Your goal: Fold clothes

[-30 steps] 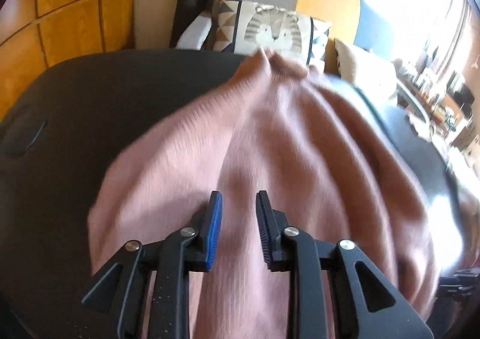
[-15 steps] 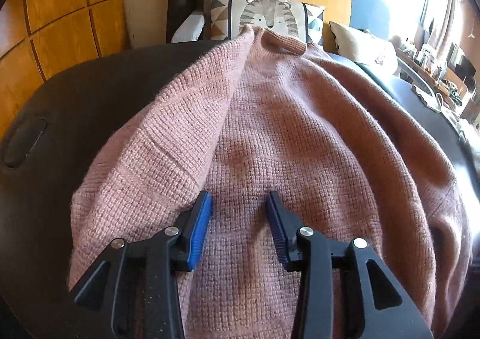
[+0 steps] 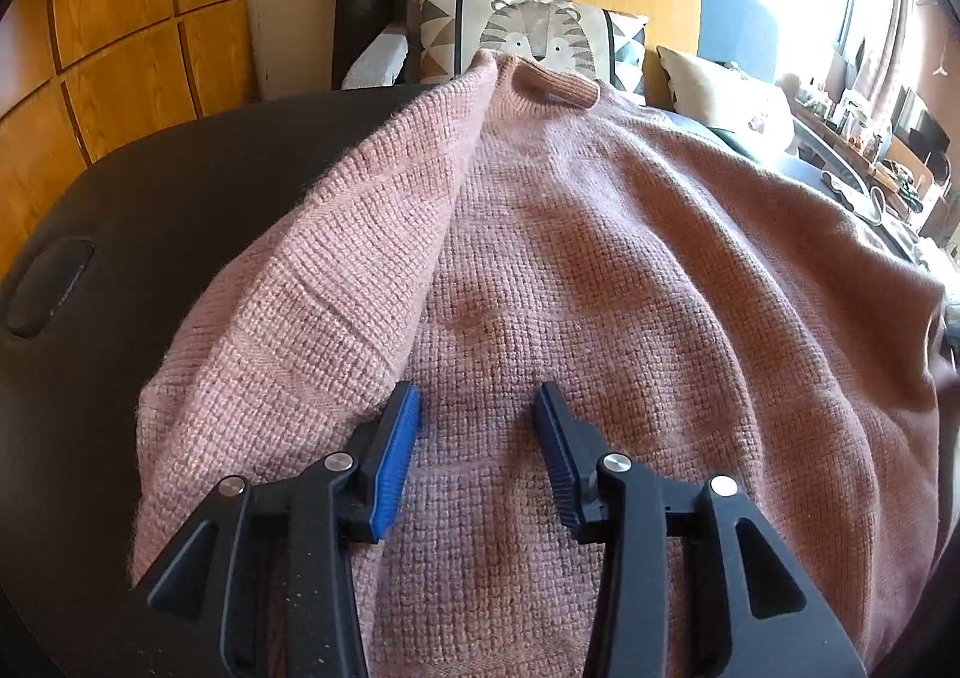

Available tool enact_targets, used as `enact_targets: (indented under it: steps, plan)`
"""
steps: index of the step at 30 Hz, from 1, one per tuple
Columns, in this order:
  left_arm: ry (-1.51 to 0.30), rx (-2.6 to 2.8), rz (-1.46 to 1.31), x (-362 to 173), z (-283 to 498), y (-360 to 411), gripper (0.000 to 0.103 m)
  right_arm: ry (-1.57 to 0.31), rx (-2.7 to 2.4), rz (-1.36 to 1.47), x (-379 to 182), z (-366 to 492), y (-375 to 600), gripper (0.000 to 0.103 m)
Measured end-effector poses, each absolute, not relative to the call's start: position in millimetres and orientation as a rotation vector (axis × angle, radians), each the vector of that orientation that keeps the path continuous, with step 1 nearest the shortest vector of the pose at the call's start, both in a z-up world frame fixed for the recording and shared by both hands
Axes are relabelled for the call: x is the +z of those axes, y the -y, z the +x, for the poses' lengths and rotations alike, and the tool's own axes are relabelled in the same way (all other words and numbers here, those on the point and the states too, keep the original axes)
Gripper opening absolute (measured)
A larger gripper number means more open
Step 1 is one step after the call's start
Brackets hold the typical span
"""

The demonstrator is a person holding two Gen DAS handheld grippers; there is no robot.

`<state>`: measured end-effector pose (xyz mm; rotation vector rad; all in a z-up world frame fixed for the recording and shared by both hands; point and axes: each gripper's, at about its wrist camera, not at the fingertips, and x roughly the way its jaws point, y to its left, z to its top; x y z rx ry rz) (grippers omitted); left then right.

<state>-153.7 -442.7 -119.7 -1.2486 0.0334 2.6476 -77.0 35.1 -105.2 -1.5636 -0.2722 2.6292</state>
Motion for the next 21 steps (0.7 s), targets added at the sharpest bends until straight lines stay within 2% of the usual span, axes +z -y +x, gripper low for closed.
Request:
enact_targets:
  steps: [7, 11, 12, 16, 21]
  plan:
    - [-0.035, 2.646, -1.243, -121, -157, 443, 0.044, 0.479, 2.448, -1.456, -106, -119, -89, 0.008]
    - [-0.034, 2.644, -1.241, -121, -158, 443, 0.045, 0.387, 2.463, -1.48, -105, -126, -88, 0.015]
    - [-0.033, 2.646, -1.241, -121, -157, 442, 0.045, 0.354, 2.468, -1.475, -100, -124, -87, 0.02]
    - [-0.033, 2.644, -1.241, -121, -158, 443, 0.045, 0.134, 2.574, -1.329, -64, -90, -70, 0.023]
    - [-0.038, 2.645, -1.24, -121, -159, 442, 0.045, -0.009, 2.554, -1.439, -77, -41, -66, 0.024]
